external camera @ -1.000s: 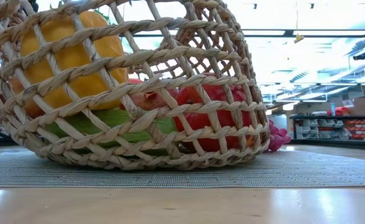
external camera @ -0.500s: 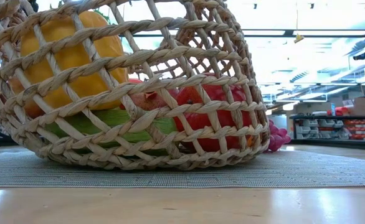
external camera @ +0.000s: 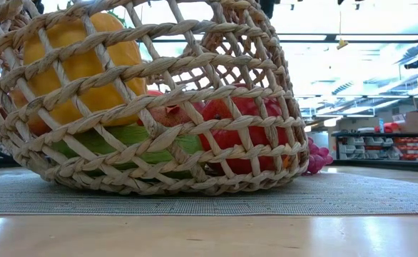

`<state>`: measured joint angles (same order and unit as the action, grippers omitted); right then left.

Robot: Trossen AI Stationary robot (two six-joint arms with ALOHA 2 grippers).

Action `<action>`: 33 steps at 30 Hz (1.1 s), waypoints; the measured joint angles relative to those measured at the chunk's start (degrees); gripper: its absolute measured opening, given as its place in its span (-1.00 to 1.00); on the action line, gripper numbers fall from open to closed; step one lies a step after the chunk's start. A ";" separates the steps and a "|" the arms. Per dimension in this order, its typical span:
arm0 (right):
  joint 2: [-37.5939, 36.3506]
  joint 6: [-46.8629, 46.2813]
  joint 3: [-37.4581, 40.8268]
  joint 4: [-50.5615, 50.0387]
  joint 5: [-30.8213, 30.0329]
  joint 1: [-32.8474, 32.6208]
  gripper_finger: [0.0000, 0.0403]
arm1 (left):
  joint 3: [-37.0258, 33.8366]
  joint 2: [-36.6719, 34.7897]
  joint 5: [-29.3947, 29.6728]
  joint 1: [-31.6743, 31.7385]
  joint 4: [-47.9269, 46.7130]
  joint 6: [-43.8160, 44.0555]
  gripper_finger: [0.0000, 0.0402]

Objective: Build produce basket
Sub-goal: Put the red apple into the brown basket

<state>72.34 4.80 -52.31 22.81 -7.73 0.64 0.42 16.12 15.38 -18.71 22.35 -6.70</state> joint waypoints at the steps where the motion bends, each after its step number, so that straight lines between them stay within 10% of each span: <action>1: 0.39 -0.79 -0.02 0.08 1.65 0.60 0.80 | 0.00 -0.01 0.00 0.01 0.02 0.00 -0.86; 14: 10.33 3.02 -14.30 -20.21 4.70 1.60 0.80 | 0.01 0.00 0.02 0.00 0.00 0.00 -0.86; 33: 20.54 5.79 -23.71 -22.21 9.32 1.47 0.80 | -0.01 -0.01 0.01 0.01 -0.02 0.00 -0.86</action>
<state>92.88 10.59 -76.03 0.61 1.58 2.10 0.40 16.11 15.39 -18.70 22.33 -6.70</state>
